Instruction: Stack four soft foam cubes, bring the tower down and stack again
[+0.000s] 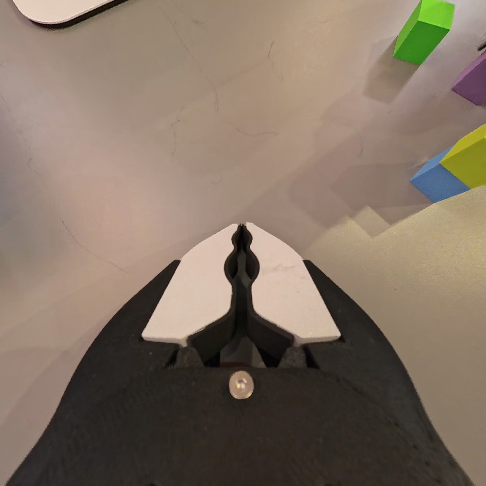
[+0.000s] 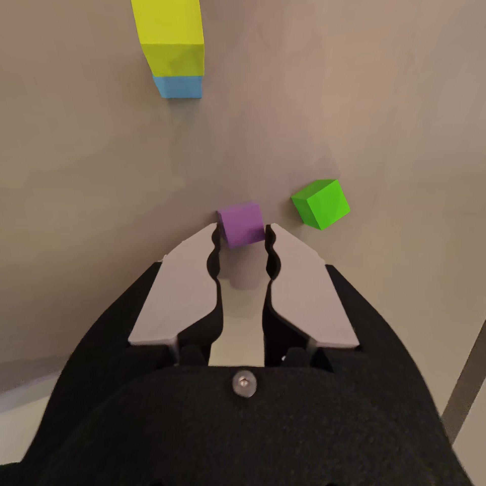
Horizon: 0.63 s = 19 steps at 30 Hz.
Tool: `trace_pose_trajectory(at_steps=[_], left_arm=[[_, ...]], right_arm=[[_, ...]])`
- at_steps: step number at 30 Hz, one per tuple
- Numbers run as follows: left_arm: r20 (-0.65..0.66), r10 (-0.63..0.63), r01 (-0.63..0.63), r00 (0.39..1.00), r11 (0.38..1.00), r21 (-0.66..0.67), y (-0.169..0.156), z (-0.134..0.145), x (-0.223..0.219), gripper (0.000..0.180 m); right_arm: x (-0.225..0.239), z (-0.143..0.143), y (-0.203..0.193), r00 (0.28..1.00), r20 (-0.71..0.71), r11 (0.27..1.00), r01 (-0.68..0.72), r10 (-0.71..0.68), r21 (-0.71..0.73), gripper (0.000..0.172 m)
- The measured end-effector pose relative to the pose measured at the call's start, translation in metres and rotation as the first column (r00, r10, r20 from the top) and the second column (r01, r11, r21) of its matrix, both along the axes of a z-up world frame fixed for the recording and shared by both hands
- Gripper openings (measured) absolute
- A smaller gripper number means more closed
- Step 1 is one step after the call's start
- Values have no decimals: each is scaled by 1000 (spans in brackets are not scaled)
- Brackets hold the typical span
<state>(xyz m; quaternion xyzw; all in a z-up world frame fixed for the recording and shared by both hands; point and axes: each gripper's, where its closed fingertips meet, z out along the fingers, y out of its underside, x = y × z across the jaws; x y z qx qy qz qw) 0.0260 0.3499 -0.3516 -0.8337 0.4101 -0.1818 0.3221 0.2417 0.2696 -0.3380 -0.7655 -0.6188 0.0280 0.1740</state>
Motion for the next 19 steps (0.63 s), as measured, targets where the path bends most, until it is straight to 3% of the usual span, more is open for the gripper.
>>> trace_pose_trajectory(at_steps=[4,13,19], left_arm=[[0,-1,1,1000,1000,0,0,0,0,0],[0,0,0,1000,1000,0,0,0,0,0],[1,-2,2,1000,1000,-1,0,0,0,0]], right_arm=[[-9,7,2,999,-51,1000,20,-20,-3,32],[-69,64,-4,997,-62,998,38,-36,44,29],[-99,65,-9,1000,-20,1000,11,-10,21,29]])
